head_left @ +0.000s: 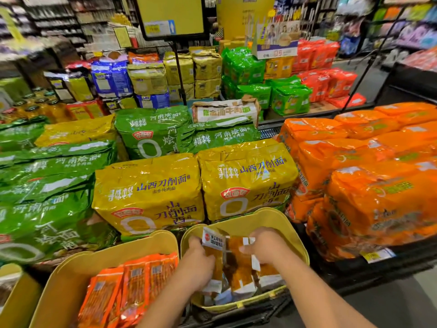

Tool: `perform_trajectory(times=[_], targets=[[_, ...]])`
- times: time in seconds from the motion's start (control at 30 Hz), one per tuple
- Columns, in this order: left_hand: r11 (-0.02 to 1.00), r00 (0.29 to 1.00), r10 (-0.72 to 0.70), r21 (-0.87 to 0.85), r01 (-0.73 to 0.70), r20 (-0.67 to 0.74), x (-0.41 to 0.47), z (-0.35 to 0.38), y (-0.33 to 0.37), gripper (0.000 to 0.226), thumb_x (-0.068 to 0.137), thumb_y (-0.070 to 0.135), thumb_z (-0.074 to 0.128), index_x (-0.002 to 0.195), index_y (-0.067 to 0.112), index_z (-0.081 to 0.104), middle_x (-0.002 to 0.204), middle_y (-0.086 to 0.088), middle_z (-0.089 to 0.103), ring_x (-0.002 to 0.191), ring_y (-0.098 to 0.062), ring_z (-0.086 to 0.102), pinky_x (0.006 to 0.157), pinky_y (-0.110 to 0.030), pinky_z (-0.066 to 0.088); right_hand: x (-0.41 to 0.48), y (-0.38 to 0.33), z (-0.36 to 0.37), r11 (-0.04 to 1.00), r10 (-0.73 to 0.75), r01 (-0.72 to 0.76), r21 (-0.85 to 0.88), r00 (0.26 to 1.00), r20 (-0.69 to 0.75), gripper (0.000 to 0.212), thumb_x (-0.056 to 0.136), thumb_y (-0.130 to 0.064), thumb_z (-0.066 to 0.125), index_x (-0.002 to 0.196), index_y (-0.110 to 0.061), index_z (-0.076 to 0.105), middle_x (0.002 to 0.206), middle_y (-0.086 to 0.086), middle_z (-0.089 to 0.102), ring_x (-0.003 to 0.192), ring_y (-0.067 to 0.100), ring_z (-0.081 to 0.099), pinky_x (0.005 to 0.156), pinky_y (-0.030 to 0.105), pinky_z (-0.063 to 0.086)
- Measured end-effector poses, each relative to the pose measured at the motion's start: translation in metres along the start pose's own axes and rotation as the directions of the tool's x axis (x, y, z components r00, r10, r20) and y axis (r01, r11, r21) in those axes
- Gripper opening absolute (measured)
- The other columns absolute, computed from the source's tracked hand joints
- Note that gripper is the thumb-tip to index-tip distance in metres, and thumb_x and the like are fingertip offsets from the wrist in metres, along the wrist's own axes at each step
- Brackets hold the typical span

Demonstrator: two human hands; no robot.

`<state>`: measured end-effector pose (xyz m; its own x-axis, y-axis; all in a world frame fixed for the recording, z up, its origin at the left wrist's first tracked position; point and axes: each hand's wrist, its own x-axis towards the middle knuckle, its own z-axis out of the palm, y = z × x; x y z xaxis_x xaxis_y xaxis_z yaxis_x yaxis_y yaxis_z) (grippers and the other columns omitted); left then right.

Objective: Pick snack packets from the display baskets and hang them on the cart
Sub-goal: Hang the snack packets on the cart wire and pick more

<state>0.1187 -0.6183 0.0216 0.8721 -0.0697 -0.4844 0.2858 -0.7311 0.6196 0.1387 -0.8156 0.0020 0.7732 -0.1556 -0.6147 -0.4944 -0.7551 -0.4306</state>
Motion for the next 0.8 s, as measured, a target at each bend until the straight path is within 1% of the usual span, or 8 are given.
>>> perform_trajectory(times=[0.1, 0.17, 0.23, 0.3, 0.4, 0.6, 0.73, 0.8], targets=[[0.997, 1.000, -0.026, 0.076, 0.027, -0.004, 0.003, 0.006, 0.002, 0.036, 0.099, 0.016, 0.049, 0.129, 0.014, 0.029, 0.112, -0.012, 0.065, 0.099, -0.031, 0.068, 0.075, -0.034, 0.050, -0.003, 0.015, -0.018, 0.957, -0.052, 0.052, 0.285, 0.999, -0.007, 0.058, 0.086, -0.027, 0.082, 0.136, -0.017, 0.054, 0.119, 0.012, 0.061, 0.079, 0.018, 0.066, 0.060, 0.030, 0.060], [0.989, 0.999, -0.054, 0.140, 0.055, -0.005, 0.005, 0.010, 0.006, 0.042, 0.097, 0.012, 0.048, 0.133, 0.009, 0.028, 0.125, -0.016, 0.060, 0.108, -0.033, 0.064, 0.083, -0.037, 0.050, -0.005, 0.020, -0.027, 0.966, -0.103, 0.119, 0.229, 0.991, -0.080, 0.048, 0.088, -0.020, 0.079, 0.126, -0.024, 0.050, 0.102, 0.007, 0.060, 0.070, 0.017, 0.063, 0.048, 0.027, 0.054], [0.981, 0.996, -0.086, 0.176, 0.084, 0.005, 0.008, 0.015, 0.011, 0.048, 0.094, 0.007, 0.047, 0.137, 0.005, 0.025, 0.134, -0.020, 0.053, 0.115, -0.035, 0.061, 0.090, -0.039, 0.050, -0.006, 0.018, -0.028, 0.986, -0.158, 0.164, 0.034, 0.978, -0.133, 0.045, 0.093, -0.021, 0.073, 0.127, -0.032, 0.046, 0.085, 0.001, 0.060, 0.060, 0.015, 0.060, 0.043, 0.025, 0.047], [0.976, 0.991, -0.129, 0.183, 0.119, 0.042, 0.012, 0.018, 0.014, 0.054, 0.093, 0.005, 0.046, 0.141, 0.003, 0.020, 0.136, -0.021, 0.053, 0.118, -0.036, 0.060, 0.094, -0.041, 0.051, -0.006, 0.016, -0.022, 0.971, -0.207, 0.187, -0.151, 0.969, -0.136, 0.033, 0.099, -0.022, 0.063, 0.130, -0.029, 0.054, 0.094, 0.002, 0.066, 0.066, 0.016, 0.061, 0.053, 0.024, 0.047], [0.956, 0.983, -0.171, 0.255, 0.147, 0.072, 0.018, 0.021, 0.015, 0.058, 0.095, 0.007, 0.047, 0.144, 0.000, 0.016, 0.137, -0.021, 0.056, 0.122, -0.034, 0.060, 0.095, -0.039, 0.051, -0.006, 0.015, -0.018, 0.948, -0.196, 0.171, -0.270, 0.978, -0.071, 0.029, 0.102, -0.023, 0.052, 0.129, -0.021, 0.063, 0.125, 0.008, 0.066, 0.105, 0.025, 0.064, 0.082, 0.026, 0.049], [0.937, 0.980, -0.196, 0.299, 0.181, 0.019, 0.028, 0.031, 0.009, 0.049, 0.100, 0.022, 0.047, 0.139, 0.002, 0.025, 0.139, -0.022, 0.056, 0.125, -0.035, 0.058, 0.096, -0.037, 0.048, -0.014, 0.023, -0.030, 0.953, -0.266, 0.230, -0.197, 0.947, -0.180, 0.032, 0.101, -0.033, 0.058, 0.130, -0.020, 0.067, 0.122, 0.007, 0.070, 0.105, 0.025, 0.065, 0.082, 0.032, 0.052], [0.907, 0.967, -0.257, 0.346, 0.240, 0.003, 0.033, 0.035, 0.010, 0.064, 0.100, 0.014, 0.052, 0.151, 0.004, 0.014, 0.138, -0.017, 0.057, 0.123, -0.031, 0.059, 0.097, -0.036, 0.047, -0.005, 0.028, -0.019, 0.910, -0.143, 0.136, -0.391, 0.990, 0.012, 0.048, 0.099, -0.040, 0.060, 0.140, -0.014, 0.056, 0.136, 0.013, 0.059, 0.122, 0.031, 0.058, 0.098, 0.041, 0.052], [0.890, 0.965, -0.261, 0.378, 0.256, -0.039, 0.035, 0.039, 0.008, 0.072, 0.099, 0.010, 0.053, 0.156, 0.003, 0.009, 0.139, -0.017, 0.056, 0.124, -0.032, 0.059, 0.098, -0.036, 0.048, -0.001, 0.030, -0.009, 0.869, -0.089, 0.109, -0.483, 0.994, 0.064, 0.059, 0.097, -0.049, 0.061, 0.144, -0.014, 0.050, 0.155, 0.016, 0.036, 0.140, 0.032, 0.038, 0.108, 0.044, 0.045]])
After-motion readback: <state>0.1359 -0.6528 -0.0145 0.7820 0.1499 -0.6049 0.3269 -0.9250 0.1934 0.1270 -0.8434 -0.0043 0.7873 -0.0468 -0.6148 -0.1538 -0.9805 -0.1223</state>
